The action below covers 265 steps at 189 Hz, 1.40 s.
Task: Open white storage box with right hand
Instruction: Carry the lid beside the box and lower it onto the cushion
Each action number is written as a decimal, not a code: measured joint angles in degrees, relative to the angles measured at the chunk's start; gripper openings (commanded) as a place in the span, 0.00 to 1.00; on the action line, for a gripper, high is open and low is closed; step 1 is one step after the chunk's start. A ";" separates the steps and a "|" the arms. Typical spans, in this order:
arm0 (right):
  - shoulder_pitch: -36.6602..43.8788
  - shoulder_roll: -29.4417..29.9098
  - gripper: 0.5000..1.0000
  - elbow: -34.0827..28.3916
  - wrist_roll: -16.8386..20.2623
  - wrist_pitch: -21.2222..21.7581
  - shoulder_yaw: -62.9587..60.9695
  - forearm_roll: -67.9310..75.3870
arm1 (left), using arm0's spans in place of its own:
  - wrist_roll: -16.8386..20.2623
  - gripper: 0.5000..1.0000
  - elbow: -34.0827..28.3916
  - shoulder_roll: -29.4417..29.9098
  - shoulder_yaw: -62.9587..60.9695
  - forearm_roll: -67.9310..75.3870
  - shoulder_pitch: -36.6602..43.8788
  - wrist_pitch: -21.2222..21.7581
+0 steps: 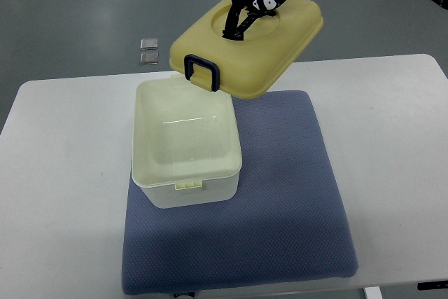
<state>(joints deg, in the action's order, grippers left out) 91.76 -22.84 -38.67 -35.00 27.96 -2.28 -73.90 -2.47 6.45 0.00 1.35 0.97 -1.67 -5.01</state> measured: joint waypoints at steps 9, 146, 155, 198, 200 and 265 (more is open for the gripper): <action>-0.98 -1.20 0.00 0.00 0.00 0.00 -0.01 0.03 | 0.00 1.00 0.00 0.00 -0.01 0.00 0.00 0.00; -14.66 -9.44 0.00 0.64 0.00 -5.38 -0.21 0.16 | 0.02 1.00 -0.01 0.00 0.01 0.00 0.00 0.00; -15.52 -9.22 0.00 0.72 0.00 -6.19 -0.15 0.03 | 0.02 1.00 -0.01 0.00 0.01 0.00 0.00 0.00; -18.20 -8.43 0.00 0.78 0.00 -8.26 0.30 -0.34 | 0.02 1.00 0.00 0.00 0.02 0.00 0.00 0.00; -18.28 -8.42 0.00 0.78 0.00 -8.29 0.31 -0.37 | 0.02 1.00 0.00 0.00 0.02 0.00 0.00 0.00; -21.42 -6.19 0.00 0.81 0.00 -9.51 0.51 -0.85 | 0.01 1.00 0.00 0.00 0.00 0.00 0.00 0.00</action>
<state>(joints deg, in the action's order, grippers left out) 70.34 -29.03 -37.86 -35.00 18.45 -1.77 -74.75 -2.45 6.45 0.00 1.35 0.97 -1.67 -5.01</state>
